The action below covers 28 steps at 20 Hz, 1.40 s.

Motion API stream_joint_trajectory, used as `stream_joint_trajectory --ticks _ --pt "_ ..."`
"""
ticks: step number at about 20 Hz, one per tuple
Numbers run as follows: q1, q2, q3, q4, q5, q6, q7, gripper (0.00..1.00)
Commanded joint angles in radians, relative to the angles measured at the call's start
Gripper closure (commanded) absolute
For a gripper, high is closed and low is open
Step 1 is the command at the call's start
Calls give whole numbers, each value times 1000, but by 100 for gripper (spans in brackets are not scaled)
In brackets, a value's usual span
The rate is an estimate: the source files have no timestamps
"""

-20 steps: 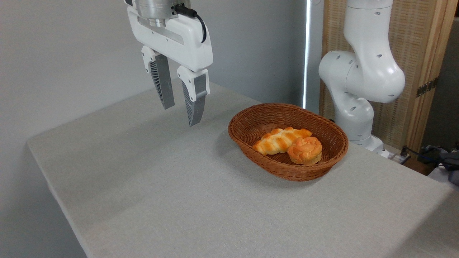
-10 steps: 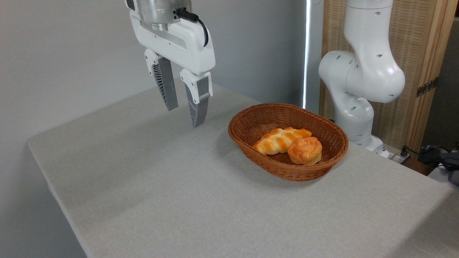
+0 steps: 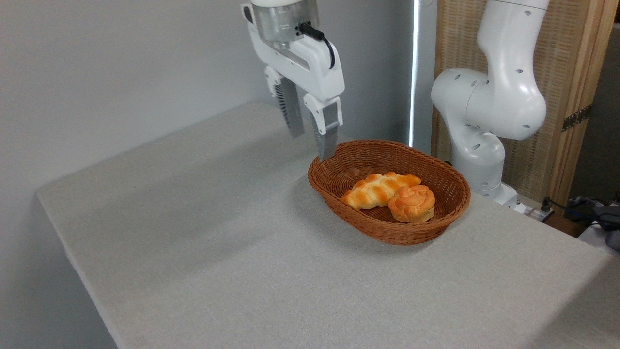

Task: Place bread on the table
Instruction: 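Move the gripper over the basket and lower it toward the braided roll, then close the gripper on the braided roll inside the basket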

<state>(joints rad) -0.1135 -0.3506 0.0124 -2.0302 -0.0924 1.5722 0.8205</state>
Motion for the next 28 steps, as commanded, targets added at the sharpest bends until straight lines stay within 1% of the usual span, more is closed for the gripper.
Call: stream_joint_trajectory --ticks 1,3,5,8,12,13,20,25,28 --pt "-74 -77 9 -109 62 2 8 0" --pt "-75 -134 9 -181 68 12 14 0" --pt "-74 -168 9 -235 80 12 63 0" --pt "-75 -179 9 -271 102 3 137 0" --pt "-75 -186 8 -314 109 3 248 0" --pt "-75 -185 8 -314 112 5 262 0" --pt "-67 -168 8 -366 115 12 264 0" --pt "-68 -139 -2 -386 115 17 266 0" --pt "-71 -136 -5 -410 115 55 264 0"
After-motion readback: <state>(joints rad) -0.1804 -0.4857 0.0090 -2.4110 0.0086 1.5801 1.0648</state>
